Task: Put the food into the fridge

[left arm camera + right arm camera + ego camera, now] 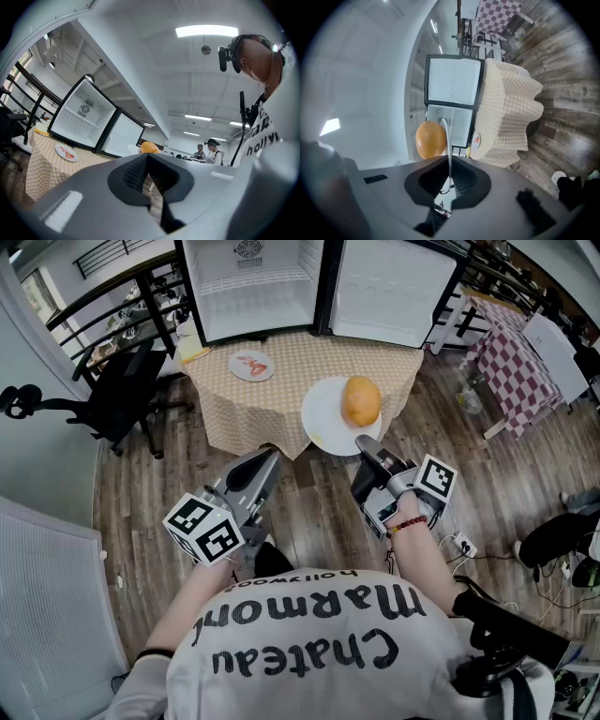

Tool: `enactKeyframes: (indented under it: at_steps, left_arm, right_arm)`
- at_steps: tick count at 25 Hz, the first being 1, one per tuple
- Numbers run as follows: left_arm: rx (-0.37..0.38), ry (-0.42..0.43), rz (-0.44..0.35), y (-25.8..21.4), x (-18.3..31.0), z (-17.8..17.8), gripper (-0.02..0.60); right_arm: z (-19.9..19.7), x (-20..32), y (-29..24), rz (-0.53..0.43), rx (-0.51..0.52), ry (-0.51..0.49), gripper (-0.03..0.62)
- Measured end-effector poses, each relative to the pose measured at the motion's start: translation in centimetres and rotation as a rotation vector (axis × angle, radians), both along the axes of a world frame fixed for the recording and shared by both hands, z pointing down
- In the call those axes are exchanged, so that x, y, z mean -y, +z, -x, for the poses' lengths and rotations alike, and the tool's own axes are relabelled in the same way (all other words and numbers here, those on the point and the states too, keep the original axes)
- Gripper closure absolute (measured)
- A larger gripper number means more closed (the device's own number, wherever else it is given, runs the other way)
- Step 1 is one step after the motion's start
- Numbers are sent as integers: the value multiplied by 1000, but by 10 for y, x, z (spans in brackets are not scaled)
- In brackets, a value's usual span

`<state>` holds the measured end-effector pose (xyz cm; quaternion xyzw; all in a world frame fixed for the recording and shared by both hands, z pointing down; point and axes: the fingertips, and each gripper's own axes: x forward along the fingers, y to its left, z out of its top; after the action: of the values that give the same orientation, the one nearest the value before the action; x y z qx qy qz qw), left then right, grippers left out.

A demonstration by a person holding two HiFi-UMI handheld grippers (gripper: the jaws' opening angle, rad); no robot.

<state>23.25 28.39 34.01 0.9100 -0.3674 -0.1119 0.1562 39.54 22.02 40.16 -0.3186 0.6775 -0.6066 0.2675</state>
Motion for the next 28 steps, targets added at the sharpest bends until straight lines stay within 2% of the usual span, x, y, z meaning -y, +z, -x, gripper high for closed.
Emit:
enactKeyframes:
  at_steps: [9,14,22,28]
  left_arm:
    - [0,-19,15,3,2,6,577]
    - [-5,-36,21,7,14,21,577]
    - [-21,-15,15,15,67,44,577]
    - [-22,18,3,8,123,82,577]
  right_arm:
    - [7,4,0,-10,7,-15,572]
    - [20,15,4,-4,13,-32,572]
    - [48,61,0,-12,-6,-45,572]
    - [91,116,-11,-26,-35,-40,572]
